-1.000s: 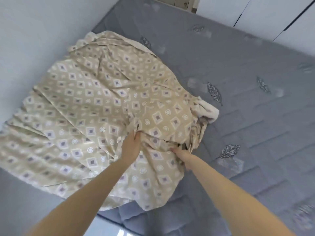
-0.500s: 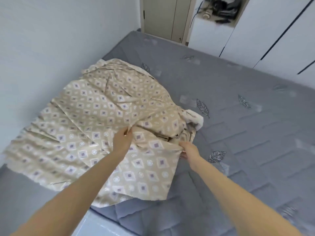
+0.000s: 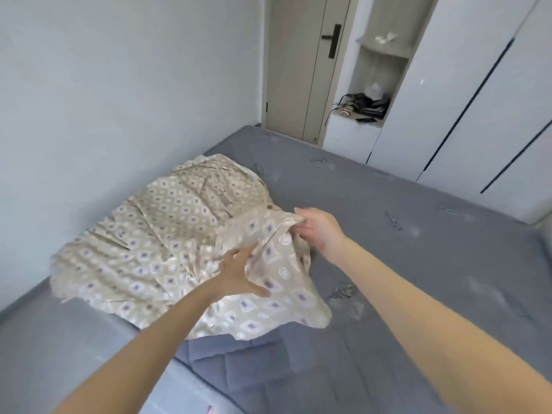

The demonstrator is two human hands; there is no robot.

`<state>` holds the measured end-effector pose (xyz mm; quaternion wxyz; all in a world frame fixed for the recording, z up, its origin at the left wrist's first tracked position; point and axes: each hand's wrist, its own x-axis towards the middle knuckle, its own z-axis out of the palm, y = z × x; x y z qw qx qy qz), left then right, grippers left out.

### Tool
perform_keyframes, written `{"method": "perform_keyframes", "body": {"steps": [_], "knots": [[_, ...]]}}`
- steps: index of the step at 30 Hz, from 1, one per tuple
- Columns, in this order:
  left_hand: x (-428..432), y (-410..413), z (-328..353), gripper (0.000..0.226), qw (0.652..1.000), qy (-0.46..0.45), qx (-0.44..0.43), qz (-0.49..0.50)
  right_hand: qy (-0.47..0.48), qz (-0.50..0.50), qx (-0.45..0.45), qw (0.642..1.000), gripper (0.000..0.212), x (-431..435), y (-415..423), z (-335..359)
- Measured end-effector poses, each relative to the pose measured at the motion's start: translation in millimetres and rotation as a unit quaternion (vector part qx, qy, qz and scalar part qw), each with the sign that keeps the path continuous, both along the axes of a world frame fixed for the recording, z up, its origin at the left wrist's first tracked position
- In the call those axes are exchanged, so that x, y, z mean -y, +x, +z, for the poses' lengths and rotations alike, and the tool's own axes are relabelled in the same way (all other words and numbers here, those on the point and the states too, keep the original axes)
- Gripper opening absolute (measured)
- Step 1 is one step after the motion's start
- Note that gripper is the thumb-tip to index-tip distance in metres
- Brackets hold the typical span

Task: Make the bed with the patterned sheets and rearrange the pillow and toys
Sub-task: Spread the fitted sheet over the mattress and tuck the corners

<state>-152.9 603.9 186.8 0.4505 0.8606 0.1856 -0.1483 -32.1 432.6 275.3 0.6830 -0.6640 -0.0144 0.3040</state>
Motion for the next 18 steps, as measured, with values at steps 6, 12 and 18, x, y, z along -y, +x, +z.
{"method": "perform_keyframes", "body": {"steps": [6, 12, 18], "knots": [[46.2, -25.2, 44.3, 0.059, 0.98, -0.079, 0.153, 0.096, 0.019, 0.061, 0.047, 0.997, 0.013, 21.0, -51.9, 66.4], [29.6, -60.6, 94.4, 0.02, 0.95, -0.13, 0.225, 0.174, 0.024, 0.045, 0.082, 0.995, 0.017, 33.1, -86.4, 95.6], [-11.4, -106.4, 124.1, 0.022, 0.942, -0.181, 0.208, 0.192, -0.067, 0.075, 0.063, 0.993, 0.027, 27.5, -133.8, 66.3]]}}
